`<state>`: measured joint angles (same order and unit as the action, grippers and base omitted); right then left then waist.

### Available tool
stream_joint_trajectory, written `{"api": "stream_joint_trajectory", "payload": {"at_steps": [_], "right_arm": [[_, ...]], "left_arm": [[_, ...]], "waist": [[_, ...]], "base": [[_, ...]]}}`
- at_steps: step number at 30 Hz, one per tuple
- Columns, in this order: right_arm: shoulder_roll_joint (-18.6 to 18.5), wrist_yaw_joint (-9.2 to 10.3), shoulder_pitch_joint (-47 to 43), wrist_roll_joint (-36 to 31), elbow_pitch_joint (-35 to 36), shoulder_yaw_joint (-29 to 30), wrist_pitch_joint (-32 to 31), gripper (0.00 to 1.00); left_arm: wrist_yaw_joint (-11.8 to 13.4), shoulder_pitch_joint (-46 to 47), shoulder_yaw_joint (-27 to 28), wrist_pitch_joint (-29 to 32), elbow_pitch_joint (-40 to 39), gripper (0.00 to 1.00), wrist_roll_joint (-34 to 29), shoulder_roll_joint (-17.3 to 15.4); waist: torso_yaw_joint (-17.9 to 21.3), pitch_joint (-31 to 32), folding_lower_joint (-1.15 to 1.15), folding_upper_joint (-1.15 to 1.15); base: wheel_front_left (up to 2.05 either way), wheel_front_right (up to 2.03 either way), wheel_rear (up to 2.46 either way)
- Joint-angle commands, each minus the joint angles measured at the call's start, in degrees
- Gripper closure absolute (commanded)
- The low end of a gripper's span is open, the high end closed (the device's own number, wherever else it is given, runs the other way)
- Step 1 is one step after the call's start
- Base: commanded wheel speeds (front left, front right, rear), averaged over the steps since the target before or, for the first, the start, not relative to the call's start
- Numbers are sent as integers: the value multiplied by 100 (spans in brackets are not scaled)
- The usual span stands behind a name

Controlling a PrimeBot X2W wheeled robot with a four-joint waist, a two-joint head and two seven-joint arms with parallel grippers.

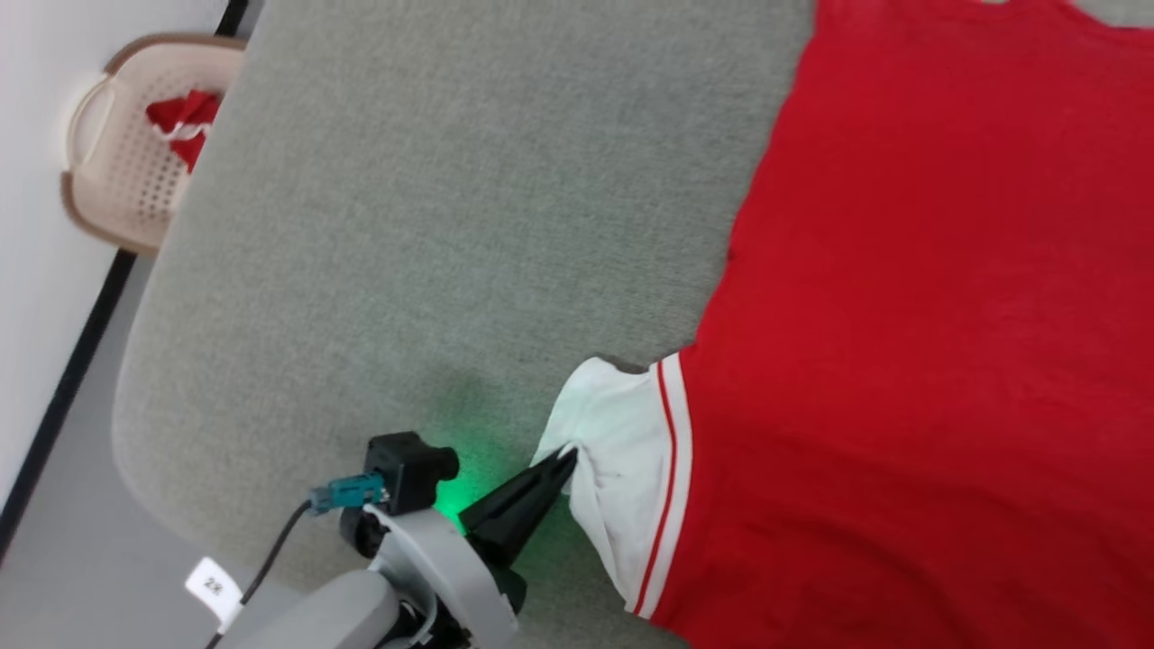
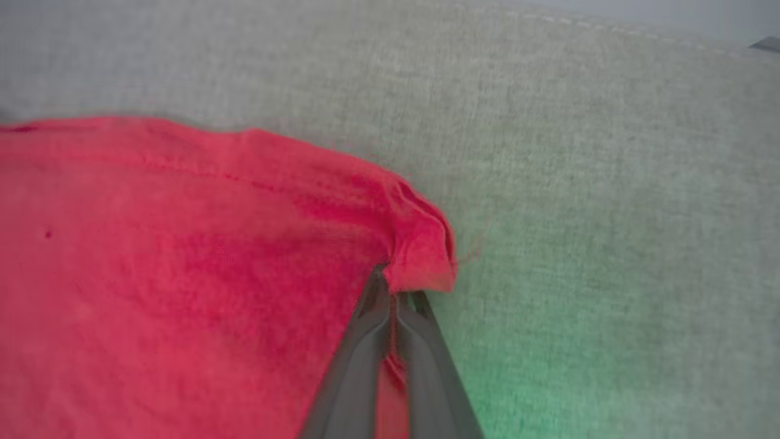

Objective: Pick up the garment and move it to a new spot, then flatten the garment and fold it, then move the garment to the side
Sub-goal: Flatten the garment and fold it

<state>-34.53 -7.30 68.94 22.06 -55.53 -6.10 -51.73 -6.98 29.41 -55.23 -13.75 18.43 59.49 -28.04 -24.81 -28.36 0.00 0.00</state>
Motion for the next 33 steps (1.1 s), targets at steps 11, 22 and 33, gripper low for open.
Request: {"api": "stream_joint_trajectory", "payload": {"at_steps": [11,22,33], "right_arm": [[-289,-18,-2392,1603,2274,-944,-483,100],[-439,-18,-4707,2345,4215,-426,-196,100],[87,-18,-6394,2005,4934,489,-137,100]], "left_arm": [[362,-491,119,116,-20,100,234,-515],[622,-748,224,183,-292,100,382,-848],[709,-913,292,153,-396,100,501,-967]], "waist": [[962,1027,0,0],[1547,1528,0,0],[1820,1712,0,0]], "base": [[0,0,0],[0,0,0],[0,0,0]]}}
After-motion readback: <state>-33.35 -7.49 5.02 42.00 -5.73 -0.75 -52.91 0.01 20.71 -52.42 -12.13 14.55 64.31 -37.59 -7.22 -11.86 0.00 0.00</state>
